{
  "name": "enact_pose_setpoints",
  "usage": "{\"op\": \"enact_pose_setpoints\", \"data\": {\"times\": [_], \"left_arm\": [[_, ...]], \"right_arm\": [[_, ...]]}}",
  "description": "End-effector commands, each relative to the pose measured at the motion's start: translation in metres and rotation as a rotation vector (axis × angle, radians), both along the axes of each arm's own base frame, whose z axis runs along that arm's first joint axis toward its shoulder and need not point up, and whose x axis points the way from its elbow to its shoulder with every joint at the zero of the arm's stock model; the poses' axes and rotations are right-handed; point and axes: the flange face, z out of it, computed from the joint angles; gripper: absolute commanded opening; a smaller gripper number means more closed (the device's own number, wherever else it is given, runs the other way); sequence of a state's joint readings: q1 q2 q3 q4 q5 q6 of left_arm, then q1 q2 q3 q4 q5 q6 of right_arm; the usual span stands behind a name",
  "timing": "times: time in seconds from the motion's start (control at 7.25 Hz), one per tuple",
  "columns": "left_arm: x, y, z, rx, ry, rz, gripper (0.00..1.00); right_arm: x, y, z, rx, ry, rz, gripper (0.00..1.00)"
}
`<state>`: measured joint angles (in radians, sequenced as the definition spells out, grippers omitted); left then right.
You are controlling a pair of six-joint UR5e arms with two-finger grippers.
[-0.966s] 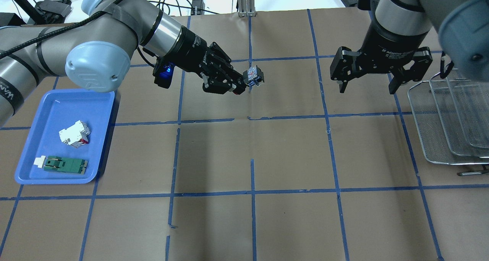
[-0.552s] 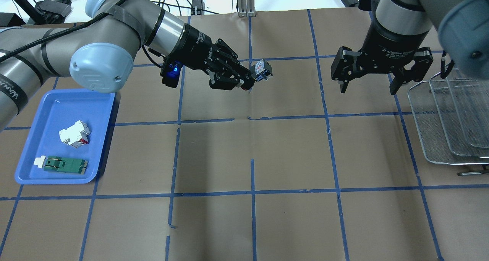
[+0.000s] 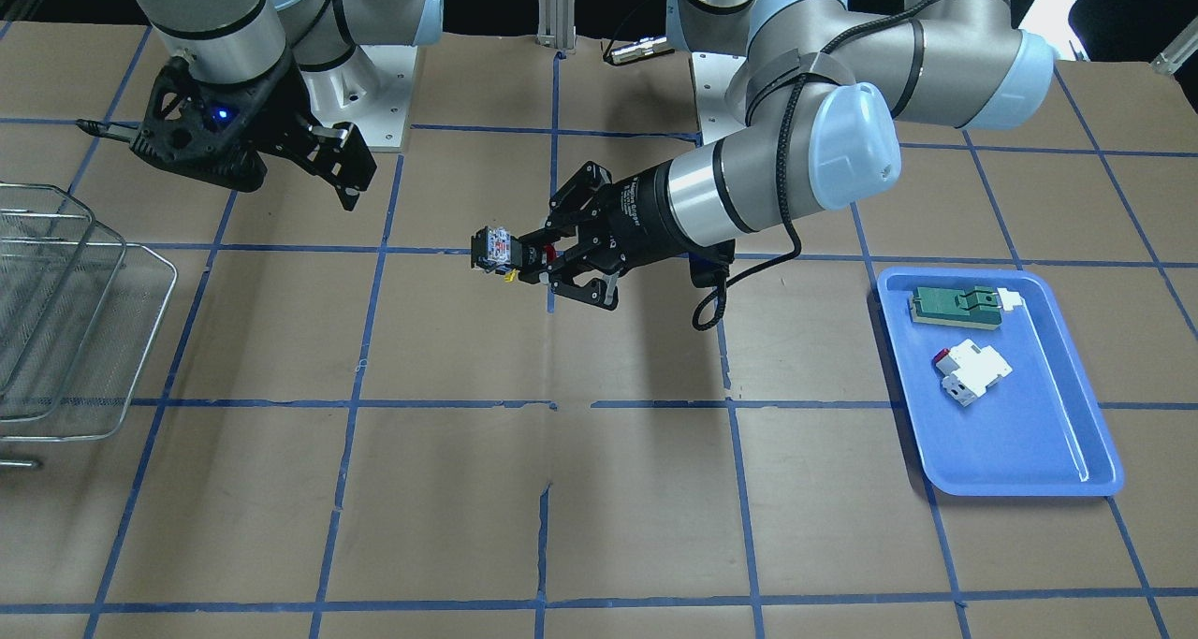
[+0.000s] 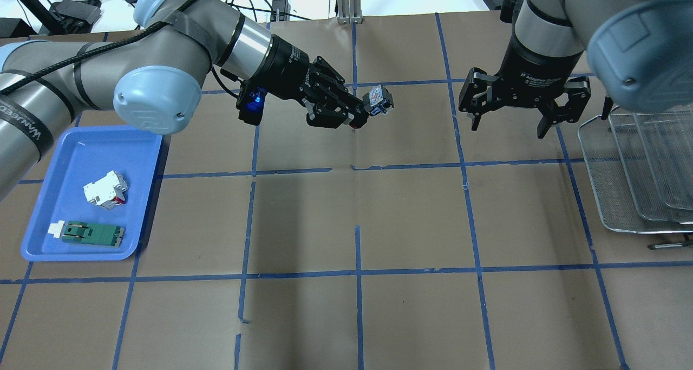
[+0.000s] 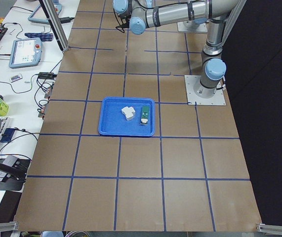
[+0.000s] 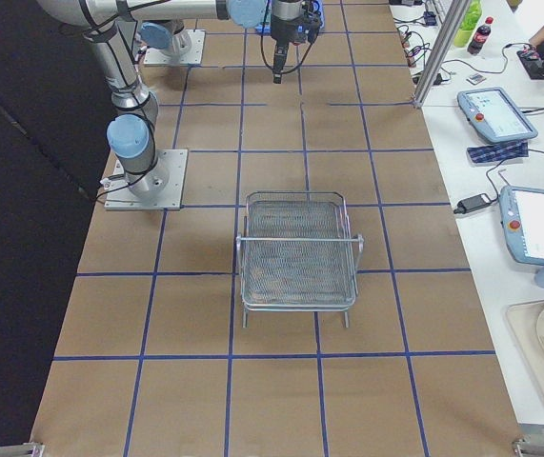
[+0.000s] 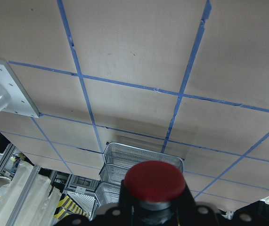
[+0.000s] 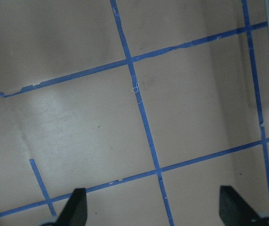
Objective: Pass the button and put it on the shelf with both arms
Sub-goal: 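Hold the button with the left gripper while the right gripper approaches it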
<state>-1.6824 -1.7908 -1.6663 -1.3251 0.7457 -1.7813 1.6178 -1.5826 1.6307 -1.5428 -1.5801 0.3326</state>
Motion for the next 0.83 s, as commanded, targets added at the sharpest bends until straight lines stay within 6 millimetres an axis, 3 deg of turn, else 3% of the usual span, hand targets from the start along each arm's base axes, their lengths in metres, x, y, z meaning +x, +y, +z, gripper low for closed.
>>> {"op": "enact_pose_setpoints", "data": {"times": [0.0,0.28,0.55,0.69], "left_arm": [[-0.010,0.004,-0.003,0.013,-0.032,-0.003,0.00],[-0.009,0.004,-0.001,0.008,-0.032,0.000,0.00],[-0.009,0.004,-0.004,0.013,-0.031,-0.001,0.00],[-0.009,0.004,-0.005,0.009,-0.030,-0.002,0.00]], "right_arm": [[0.015,-0.008,-0.018,0.048,-0.187,-0.076,1.00],[-0.002,-0.032,-0.026,0.051,-0.284,-0.089,1.00],[-0.057,-0.051,-0.028,0.007,-0.429,-0.040,1.00],[-0.074,-0.060,-0.041,0.002,-0.536,-0.020,1.00]]}}
